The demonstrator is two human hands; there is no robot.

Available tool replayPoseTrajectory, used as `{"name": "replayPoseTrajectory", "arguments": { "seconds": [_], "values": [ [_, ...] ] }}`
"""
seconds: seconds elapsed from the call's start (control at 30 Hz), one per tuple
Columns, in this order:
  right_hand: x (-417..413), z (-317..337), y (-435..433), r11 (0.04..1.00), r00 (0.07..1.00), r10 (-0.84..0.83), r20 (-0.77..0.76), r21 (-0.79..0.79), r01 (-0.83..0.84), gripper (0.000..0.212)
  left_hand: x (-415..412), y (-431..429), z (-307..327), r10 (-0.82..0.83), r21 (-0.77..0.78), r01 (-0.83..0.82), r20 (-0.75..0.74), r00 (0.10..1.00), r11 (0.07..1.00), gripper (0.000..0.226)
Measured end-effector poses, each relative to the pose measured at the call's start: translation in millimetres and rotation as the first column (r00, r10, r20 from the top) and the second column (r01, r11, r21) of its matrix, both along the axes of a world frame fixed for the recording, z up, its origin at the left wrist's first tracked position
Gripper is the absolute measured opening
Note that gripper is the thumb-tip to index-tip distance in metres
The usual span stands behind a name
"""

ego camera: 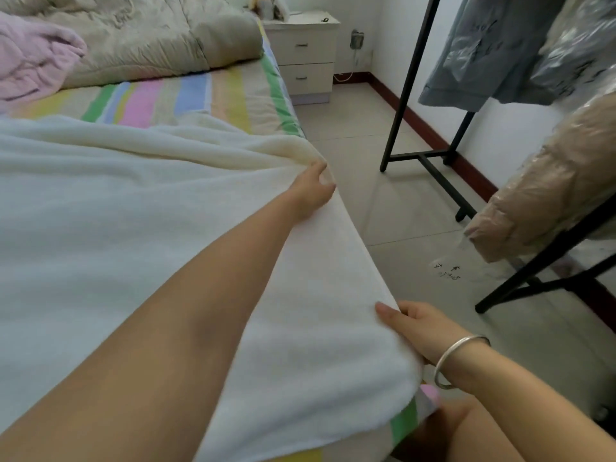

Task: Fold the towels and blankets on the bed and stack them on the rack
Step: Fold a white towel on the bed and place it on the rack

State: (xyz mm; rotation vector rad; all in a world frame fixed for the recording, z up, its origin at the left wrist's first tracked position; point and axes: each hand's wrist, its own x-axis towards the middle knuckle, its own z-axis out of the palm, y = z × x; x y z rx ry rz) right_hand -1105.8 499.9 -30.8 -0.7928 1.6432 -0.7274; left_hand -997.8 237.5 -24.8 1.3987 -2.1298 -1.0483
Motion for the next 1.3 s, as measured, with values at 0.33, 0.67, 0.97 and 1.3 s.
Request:
{"name": "replayPoseTrajectory", "arguments": {
  "seconds": [0.33, 0.67, 0.97, 1.3],
  "values": [
    [12.3, -16.4, 32.4, 0.998, 0.971, -0.056, 0.231, -0.026, 0.064, 0.034, 121.0, 159.1, -9.9, 0.235, -0.247, -0.268, -0.156, 0.959, 0.931, 0.010],
    [15.7, -29.2, 48.1, 0.990, 0.981, -0.065, -0.181, -0.135, 0.041, 0.013, 168.1, 263.8, 0.6, -0.254, -0.241, 0.196, -0.240, 0.937, 0.950, 0.044],
    [19.4, -39.1, 48.5, 0.958, 0.921, -0.253, -0.297, -0.211, 0.196, 0.042, 218.0, 276.0, -11.4, -0.253, -0.594, 0.527, 0.484, 0.838, 0.608, 0.049],
    [13.4, -39.1, 49.0, 0.970, 0.874, -0.179, -0.452, -0.231, 0.078, 0.043, 215.0, 285.6, -15.2, -0.438, -0.192, 0.459, 0.144, 0.887, 0.867, 0.024]
  ]
}}
